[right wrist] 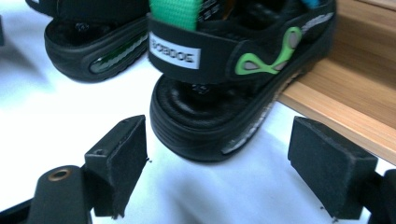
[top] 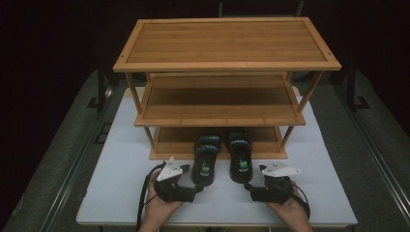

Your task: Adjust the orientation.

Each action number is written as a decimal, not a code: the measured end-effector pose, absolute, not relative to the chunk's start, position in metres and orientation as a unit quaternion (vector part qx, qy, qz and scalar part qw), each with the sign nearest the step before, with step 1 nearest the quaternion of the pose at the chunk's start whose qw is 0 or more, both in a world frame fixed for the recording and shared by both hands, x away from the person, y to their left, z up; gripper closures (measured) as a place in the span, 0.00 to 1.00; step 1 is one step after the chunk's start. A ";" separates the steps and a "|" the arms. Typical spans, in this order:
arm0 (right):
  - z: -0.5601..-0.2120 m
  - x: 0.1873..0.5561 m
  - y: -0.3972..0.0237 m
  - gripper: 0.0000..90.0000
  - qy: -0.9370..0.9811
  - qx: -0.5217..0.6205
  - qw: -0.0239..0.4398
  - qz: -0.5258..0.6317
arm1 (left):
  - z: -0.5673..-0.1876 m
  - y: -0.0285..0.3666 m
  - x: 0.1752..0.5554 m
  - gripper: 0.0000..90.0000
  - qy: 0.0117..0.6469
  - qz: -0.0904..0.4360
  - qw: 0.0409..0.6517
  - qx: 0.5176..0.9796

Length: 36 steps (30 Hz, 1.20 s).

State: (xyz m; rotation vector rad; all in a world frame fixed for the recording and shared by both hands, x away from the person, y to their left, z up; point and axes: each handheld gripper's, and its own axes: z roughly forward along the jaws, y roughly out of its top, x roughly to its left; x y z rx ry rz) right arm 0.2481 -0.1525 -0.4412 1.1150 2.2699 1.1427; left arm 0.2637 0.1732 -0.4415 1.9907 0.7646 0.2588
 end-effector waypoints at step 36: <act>-0.444 0.268 -0.136 0.24 0.831 0.383 0.169 0.367 | -0.438 0.155 0.292 0.21 0.317 0.092 0.444 0.833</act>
